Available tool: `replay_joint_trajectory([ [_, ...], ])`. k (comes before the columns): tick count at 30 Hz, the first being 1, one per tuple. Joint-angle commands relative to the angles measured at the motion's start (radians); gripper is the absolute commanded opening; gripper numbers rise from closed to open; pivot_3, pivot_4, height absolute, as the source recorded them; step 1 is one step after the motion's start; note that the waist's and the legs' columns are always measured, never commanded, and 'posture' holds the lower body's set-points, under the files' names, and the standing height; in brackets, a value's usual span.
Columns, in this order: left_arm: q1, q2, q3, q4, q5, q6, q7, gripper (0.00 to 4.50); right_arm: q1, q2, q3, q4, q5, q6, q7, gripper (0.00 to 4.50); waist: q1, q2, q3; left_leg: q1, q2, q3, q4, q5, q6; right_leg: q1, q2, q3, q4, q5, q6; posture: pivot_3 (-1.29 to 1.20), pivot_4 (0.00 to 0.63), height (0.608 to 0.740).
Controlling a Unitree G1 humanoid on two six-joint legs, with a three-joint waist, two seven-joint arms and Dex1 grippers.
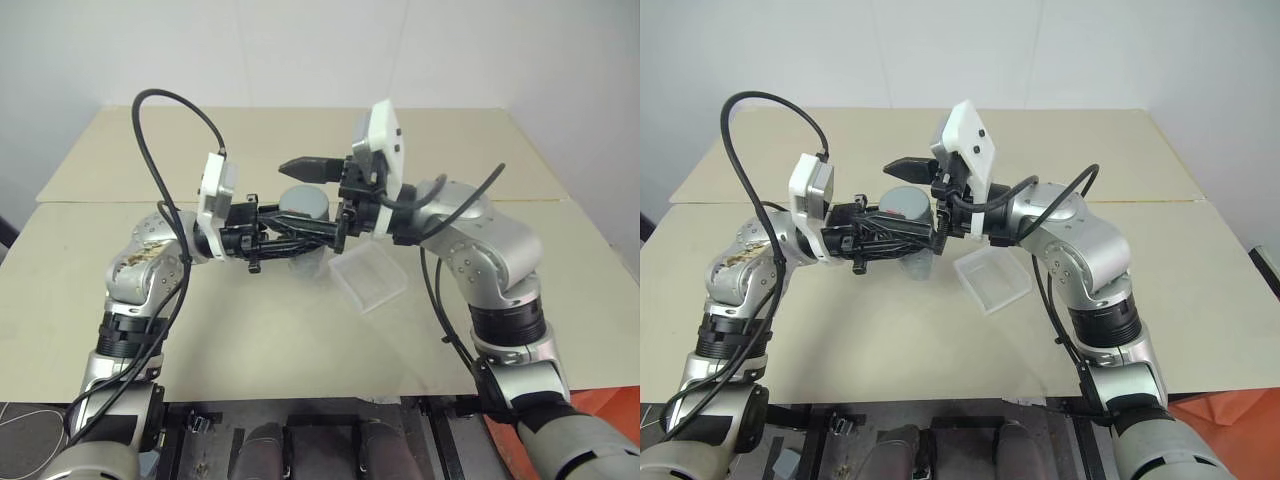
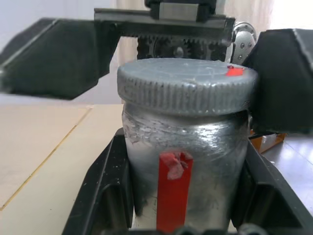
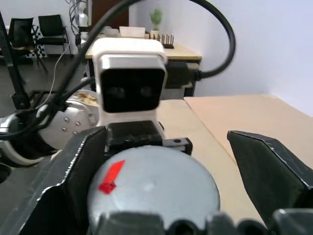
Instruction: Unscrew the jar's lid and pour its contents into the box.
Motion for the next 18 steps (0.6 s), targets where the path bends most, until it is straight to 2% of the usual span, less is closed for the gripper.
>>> replay_joint_trajectory([
  [1, 0.001, 0.016, 0.025, -0.051, -0.022, -0.003, -0.005, 2.02, -0.026, -0.009, -0.032, 0.021, -0.012, -0.007, -0.02, 4.45, 0.0, 0.0, 0.0, 0.0, 0.0, 0.0, 0.0, 0.0, 0.0, 0.0, 0.0, 0.0, 0.0, 0.0, 0.0, 0.0, 0.15, 0.74],
  [18, 0.047, 0.084, 0.085, -0.101, -0.069, 0.027, 0.0, 2.02, 0.048, -0.192, -0.154, 0.065, 0.015, -0.036, 0.024, 4.45, 0.007, 0.0, 0.0, -0.001, 0.0, 0.0, 0.0, 0.0, 0.0, 0.0, -0.001, -0.001, -0.001, 0.0, 0.0, 0.0, 0.15, 0.74],
])
